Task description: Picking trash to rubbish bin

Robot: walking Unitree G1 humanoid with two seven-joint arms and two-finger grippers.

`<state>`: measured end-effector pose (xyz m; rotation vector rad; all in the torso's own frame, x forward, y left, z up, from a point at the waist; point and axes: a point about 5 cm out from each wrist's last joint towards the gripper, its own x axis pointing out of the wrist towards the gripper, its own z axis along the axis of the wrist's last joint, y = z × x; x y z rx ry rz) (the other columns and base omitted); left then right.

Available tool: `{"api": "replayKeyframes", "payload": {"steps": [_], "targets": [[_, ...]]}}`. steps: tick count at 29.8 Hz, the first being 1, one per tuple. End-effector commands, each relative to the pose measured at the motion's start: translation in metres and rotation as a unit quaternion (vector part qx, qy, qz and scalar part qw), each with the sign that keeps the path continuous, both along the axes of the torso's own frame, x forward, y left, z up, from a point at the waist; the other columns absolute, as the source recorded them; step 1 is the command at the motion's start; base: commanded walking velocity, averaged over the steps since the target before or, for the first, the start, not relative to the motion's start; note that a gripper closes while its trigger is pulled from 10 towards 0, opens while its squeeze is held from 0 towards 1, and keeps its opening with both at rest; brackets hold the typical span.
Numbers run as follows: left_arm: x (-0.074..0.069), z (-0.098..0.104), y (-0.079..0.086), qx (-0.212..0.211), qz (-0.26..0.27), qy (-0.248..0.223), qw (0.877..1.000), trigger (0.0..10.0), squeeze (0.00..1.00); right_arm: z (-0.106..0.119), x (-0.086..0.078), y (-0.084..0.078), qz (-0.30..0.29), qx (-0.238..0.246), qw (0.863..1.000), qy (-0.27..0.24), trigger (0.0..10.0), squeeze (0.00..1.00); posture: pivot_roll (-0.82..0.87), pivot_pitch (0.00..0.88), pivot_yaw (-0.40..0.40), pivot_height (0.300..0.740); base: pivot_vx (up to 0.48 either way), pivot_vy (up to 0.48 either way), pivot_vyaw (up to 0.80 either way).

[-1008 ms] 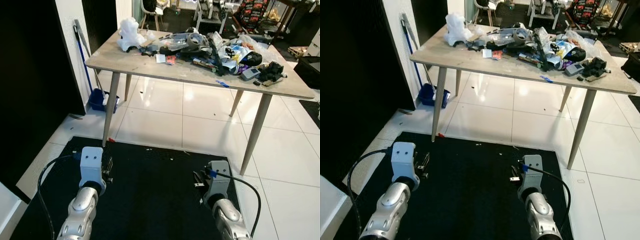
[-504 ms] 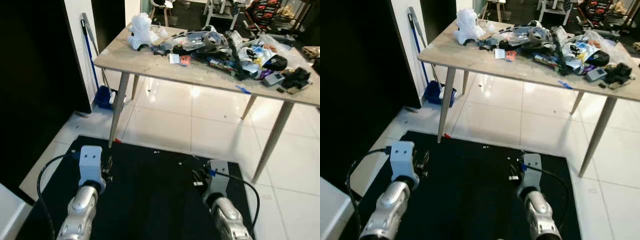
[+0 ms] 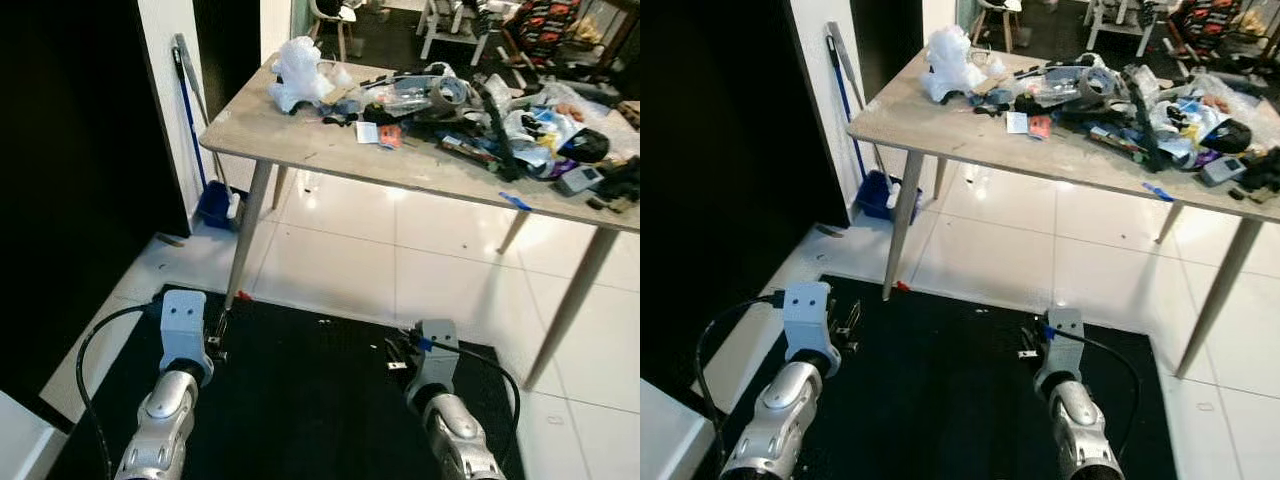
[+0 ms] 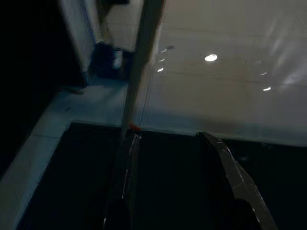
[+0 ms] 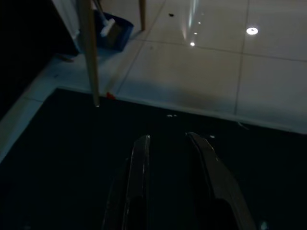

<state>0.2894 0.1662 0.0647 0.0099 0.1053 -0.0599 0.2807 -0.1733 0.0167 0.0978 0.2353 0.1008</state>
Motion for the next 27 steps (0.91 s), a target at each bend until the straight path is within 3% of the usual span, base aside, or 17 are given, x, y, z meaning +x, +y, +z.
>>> {"api": "replayKeyframes", "payload": {"steps": [1,12,18,27], "targets": [[-0.003,-0.004,0.002,-0.002,0.000,0.009,1.000,10.0,0.00,0.000,0.000,0.000,-0.005,0.007,1.000,0.002,10.0,0.00,0.00,0.106,-0.039,0.740,0.281,0.000,0.00],[-0.003,-0.003,0.000,0.000,-0.001,0.009,1.000,10.0,0.00,0.012,0.005,-0.001,-0.004,0.008,1.000,-0.024,10.0,0.00,0.00,0.121,-0.044,0.740,0.281,0.000,-0.37],[-0.005,-0.004,0.000,0.000,-0.002,0.011,1.000,10.0,0.00,0.022,0.008,-0.003,-0.007,0.007,0.999,-0.042,10.0,0.00,-0.01,0.129,-0.044,0.740,0.279,0.000,0.00],[0.001,0.006,0.004,0.006,0.001,-0.007,1.000,10.0,0.00,0.065,0.023,0.005,0.014,0.004,0.992,-0.124,10.0,0.00,-0.02,0.134,-0.043,0.740,0.280,0.000,0.00]]}}
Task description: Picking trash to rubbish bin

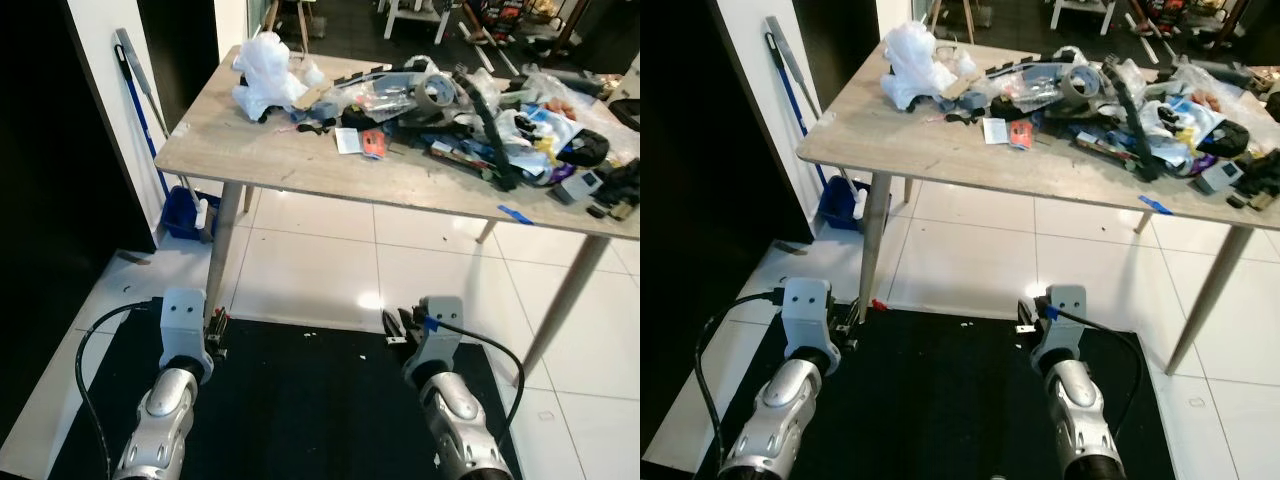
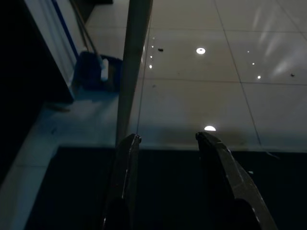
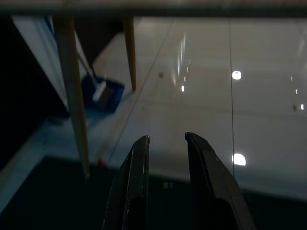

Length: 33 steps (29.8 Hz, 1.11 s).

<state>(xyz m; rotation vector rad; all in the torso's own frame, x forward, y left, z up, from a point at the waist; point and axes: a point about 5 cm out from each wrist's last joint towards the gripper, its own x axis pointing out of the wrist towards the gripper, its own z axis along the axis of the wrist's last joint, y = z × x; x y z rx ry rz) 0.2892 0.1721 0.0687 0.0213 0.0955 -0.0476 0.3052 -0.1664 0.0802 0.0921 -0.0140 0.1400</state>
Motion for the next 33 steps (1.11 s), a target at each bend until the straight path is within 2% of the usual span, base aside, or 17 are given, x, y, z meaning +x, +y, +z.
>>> {"api": "replayKeyframes", "payload": {"steps": [1,3,8,11,14,22,28,29,33], "targets": [[0.003,0.006,-0.001,0.003,-0.006,-0.010,1.000,10.0,0.00,0.010,0.001,-0.001,0.005,-0.004,1.000,-0.015,10.0,0.00,-0.02,0.136,-0.046,0.740,0.281,0.000,0.00],[0.003,0.007,-0.001,0.003,-0.007,-0.011,1.000,10.0,0.00,0.011,0.001,0.000,0.006,-0.004,1.000,-0.017,10.0,0.00,-0.02,0.136,-0.046,0.740,0.281,0.000,0.00],[0.017,0.039,0.004,0.005,0.002,-0.068,0.998,10.0,0.00,0.050,0.017,0.000,0.001,-0.004,0.997,-0.078,10.0,0.00,-0.02,0.111,-0.055,0.740,0.280,0.000,0.00],[0.019,0.043,0.005,0.005,0.002,-0.075,0.997,10.0,0.00,0.056,0.019,0.000,0.001,-0.005,0.996,-0.087,10.0,0.00,-0.02,0.101,-0.057,0.740,0.281,0.000,0.00],[0.023,0.056,0.003,0.017,-0.001,-0.098,0.995,10.0,0.00,0.069,0.023,-0.001,-0.006,-0.010,0.994,-0.105,10.0,0.00,-0.02,0.088,-0.061,0.740,0.281,0.000,0.00],[0.027,0.081,-0.002,0.013,-0.001,-0.140,0.990,10.0,0.00,0.086,0.025,0.003,-0.006,-0.014,0.992,-0.128,10.0,0.00,-0.02,0.082,-0.066,0.740,0.283,0.000,0.00],[0.026,0.086,-0.004,0.014,-0.005,-0.145,0.989,10.0,0.00,0.090,0.024,0.003,-0.008,-0.013,0.991,-0.133,10.0,0.00,-0.03,0.082,-0.071,0.740,0.285,0.000,0.00],[0.026,0.088,-0.005,0.014,-0.004,-0.149,0.989,10.0,0.00,0.090,0.024,0.003,-0.007,0.008,0.992,-0.127,10.0,0.00,-0.03,0.084,-0.076,0.740,0.285,0.000,0.00],[0.027,0.094,-0.009,0.021,-0.008,-0.158,0.987,10.0,0.00,0.096,0.024,0.001,-0.011,-0.012,0.990,-0.138,10.0,0.00,-0.03,0.085,-0.079,0.740,0.285,0.000,0.00]]}}
